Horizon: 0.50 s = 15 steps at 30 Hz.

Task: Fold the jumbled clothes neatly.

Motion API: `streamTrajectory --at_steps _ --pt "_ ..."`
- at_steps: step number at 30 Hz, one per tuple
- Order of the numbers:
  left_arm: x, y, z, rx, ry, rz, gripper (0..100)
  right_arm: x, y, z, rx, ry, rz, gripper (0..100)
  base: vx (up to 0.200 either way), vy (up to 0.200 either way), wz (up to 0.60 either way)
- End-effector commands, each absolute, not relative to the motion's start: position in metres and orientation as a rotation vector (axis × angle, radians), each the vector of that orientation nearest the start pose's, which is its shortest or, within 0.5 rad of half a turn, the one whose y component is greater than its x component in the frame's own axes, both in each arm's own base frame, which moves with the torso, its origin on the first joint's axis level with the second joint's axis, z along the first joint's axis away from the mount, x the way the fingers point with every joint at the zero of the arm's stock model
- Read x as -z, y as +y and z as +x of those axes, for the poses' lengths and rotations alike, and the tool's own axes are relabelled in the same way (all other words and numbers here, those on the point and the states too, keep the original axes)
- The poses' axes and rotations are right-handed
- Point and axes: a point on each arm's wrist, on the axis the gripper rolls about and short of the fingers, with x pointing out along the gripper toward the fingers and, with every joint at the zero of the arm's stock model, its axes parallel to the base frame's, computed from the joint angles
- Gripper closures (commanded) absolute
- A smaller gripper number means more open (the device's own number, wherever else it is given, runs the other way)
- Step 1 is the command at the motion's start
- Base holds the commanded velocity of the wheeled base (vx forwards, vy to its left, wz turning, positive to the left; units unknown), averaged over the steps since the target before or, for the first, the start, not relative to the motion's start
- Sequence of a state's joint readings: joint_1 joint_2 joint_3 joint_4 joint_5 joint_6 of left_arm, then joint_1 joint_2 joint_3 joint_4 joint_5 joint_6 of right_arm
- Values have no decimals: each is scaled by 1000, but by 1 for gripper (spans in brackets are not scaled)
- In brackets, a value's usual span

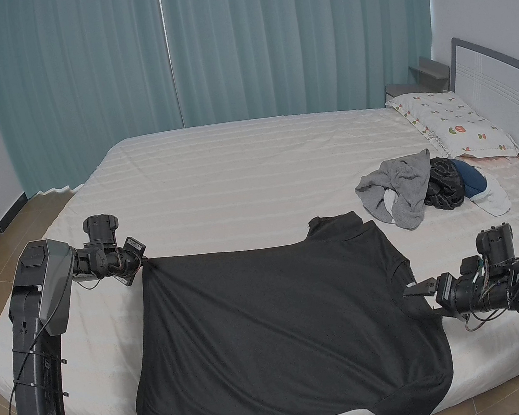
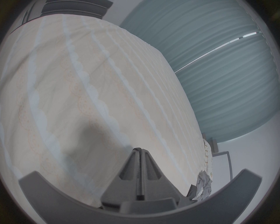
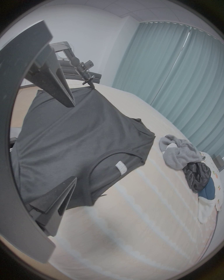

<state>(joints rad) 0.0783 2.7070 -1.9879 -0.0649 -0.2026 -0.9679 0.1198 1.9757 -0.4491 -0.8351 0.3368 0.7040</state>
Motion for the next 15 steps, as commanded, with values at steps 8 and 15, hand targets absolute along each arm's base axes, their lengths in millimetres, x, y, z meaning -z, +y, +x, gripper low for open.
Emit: streamTrajectory --at_steps 8,15 --pt "-7 45 534 -219 646 -1048 100 -9 45 375 -111 700 715 0 0 0 0" --pt "-13 57 533 -241 614 -1093 100 -1 46 432 -112 672 718 0 0 0 0"
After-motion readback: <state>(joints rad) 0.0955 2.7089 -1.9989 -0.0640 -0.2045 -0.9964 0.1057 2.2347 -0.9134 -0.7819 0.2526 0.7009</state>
